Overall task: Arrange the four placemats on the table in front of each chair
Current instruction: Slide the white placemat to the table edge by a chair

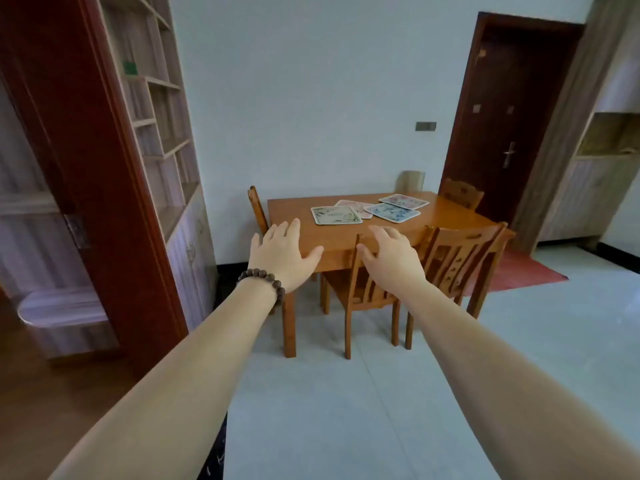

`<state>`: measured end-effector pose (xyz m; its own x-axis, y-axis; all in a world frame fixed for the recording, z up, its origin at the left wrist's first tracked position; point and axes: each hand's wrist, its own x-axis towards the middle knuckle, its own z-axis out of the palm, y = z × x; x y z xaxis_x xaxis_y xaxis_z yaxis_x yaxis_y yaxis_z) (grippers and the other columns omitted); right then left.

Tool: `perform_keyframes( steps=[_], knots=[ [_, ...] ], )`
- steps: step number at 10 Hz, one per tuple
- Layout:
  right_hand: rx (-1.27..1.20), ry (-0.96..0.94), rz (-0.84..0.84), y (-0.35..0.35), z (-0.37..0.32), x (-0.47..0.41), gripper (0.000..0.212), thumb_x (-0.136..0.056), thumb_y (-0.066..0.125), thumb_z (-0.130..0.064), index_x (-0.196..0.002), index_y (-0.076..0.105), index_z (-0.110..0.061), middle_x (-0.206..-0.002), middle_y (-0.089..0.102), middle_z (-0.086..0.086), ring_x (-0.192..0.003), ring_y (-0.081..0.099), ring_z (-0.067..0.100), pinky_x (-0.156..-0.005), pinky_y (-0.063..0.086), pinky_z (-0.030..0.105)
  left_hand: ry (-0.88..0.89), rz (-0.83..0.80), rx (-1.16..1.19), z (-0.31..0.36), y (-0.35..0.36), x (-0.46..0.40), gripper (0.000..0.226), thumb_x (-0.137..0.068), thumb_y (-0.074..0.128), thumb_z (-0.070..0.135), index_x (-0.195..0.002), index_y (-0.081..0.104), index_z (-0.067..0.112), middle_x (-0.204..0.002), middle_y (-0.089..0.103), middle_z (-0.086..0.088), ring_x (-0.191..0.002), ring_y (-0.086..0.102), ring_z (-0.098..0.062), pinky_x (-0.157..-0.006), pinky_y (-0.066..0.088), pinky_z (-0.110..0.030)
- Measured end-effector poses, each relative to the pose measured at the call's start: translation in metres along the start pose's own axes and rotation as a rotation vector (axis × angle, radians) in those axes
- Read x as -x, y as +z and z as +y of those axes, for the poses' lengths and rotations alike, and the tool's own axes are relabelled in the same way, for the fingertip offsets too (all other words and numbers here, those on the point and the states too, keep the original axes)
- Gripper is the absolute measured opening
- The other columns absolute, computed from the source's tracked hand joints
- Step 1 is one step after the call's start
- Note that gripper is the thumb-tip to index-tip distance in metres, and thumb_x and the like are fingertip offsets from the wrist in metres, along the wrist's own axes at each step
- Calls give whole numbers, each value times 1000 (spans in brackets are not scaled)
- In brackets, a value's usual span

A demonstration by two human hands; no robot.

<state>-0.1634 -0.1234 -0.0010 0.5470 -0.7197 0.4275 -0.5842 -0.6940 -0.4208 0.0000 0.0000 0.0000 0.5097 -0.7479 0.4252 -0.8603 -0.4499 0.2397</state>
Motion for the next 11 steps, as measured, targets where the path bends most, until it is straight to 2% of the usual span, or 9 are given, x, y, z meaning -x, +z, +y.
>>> perform_keyframes(
  steps=[2, 4, 7, 11],
  knots=[
    [-8, 31, -61, 30, 11, 17, 54, -95, 45, -45, -143, 38, -20, -147, 40, 4, -135, 33, 27, -105, 36, 45, -21, -44, -35, -9, 27, 22, 77, -89, 31, 65, -149, 23, 16, -151, 34, -5, -140, 28, -26, -113, 22, -53],
    [-26, 37, -127, 61, 22, 37, 52, -96, 45, -42, -142, 39, -19, -147, 39, 5, -135, 33, 28, -106, 34, 44, -82, -87, -36, -19, 57, 50, 78, -89, 33, 63, -150, 19, 16, -154, 29, -7, -143, 22, -25, -116, 16, -50],
    [-80, 52, -235, 108, 43, 60, 51, -96, 45, -40, -142, 39, -19, -147, 39, 5, -135, 32, 27, -107, 35, 45, -178, -138, -71, -35, 98, 83, 78, -90, 34, 62, -150, 19, 14, -154, 29, -8, -142, 22, -25, -114, 18, -52],
    [-94, 35, -318, 180, 54, 29, 50, -96, 45, -40, -141, 39, -21, -145, 41, 5, -132, 36, 27, -103, 41, 46, -285, -193, -100, -78, 145, 69, 78, -89, 34, 62, -150, 18, 15, -154, 28, -9, -143, 20, -26, -115, 17, -51]
  ],
)
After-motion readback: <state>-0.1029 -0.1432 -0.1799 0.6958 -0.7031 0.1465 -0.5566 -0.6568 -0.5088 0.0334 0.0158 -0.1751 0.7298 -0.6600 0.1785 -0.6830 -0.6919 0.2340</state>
